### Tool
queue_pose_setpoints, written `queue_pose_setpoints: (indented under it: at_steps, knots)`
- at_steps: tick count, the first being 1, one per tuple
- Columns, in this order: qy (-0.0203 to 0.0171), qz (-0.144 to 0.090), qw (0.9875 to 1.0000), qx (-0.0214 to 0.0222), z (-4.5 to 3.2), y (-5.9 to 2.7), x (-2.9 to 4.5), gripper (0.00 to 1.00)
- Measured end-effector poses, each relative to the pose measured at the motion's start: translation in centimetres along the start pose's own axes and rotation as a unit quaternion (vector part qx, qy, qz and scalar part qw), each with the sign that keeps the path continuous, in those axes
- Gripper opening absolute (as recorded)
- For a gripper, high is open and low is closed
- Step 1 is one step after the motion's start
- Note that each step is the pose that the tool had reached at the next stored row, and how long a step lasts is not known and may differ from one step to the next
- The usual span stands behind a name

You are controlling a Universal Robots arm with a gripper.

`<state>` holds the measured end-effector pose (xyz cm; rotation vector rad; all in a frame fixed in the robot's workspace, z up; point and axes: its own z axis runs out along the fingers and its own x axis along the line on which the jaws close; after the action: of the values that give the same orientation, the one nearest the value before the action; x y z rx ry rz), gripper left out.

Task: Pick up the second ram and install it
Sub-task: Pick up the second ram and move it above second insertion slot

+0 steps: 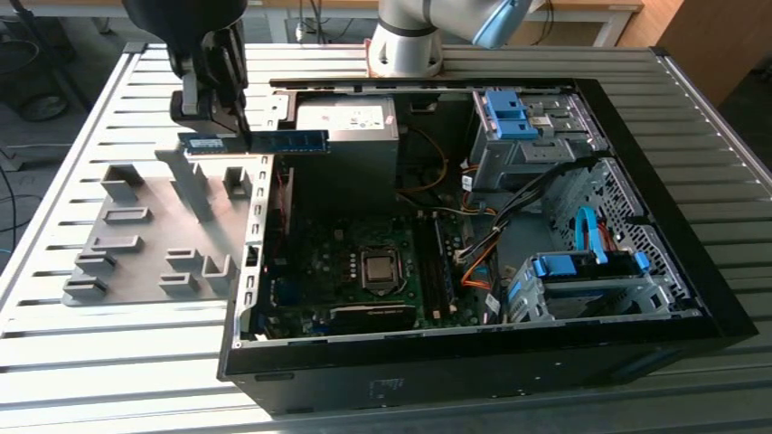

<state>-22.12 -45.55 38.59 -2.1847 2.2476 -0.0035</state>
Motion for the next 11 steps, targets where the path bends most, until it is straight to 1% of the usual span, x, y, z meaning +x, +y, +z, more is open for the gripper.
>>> queue_pose_setpoints:
  at_steps: [1, 11]
  knots:
    - [0.0, 0.0, 1.0, 0.0, 0.0, -0.17, -0.01, 0.14]
    - [0.0, 0.0, 1.0, 0.0, 0.0, -0.65, -0.02, 0.14]
